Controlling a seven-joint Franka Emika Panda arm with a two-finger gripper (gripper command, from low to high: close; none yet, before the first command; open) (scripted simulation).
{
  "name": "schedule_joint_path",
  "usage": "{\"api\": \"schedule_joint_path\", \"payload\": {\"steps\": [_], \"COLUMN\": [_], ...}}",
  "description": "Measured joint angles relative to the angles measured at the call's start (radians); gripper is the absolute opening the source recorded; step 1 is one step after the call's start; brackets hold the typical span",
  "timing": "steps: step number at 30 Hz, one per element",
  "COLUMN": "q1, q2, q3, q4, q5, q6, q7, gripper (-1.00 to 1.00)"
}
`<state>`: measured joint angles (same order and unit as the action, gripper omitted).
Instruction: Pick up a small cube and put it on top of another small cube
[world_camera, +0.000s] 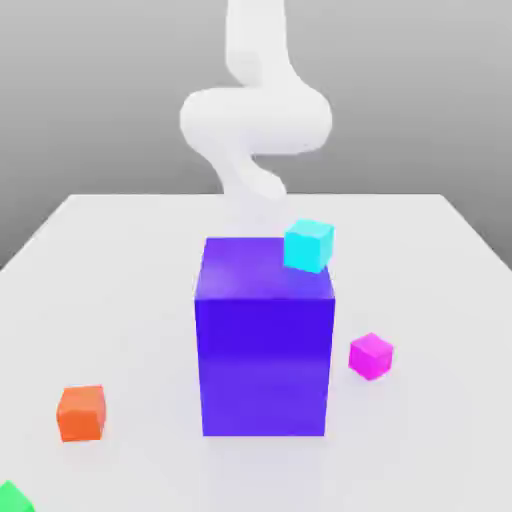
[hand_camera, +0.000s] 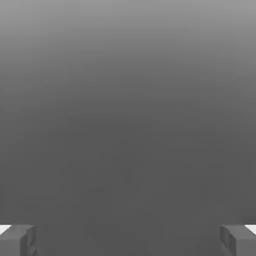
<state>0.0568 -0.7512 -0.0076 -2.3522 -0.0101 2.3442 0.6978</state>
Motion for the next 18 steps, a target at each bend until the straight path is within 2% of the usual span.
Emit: {"api": "schedule_joint_path", "payload": {"steps": [18], "q1": [0.392], "q2": [0.351], "q3": [-0.068], "q4": [-0.376], "q5": [-0.05], "q6": [0.318], "q7": [-0.754], "gripper": [0.0]}}
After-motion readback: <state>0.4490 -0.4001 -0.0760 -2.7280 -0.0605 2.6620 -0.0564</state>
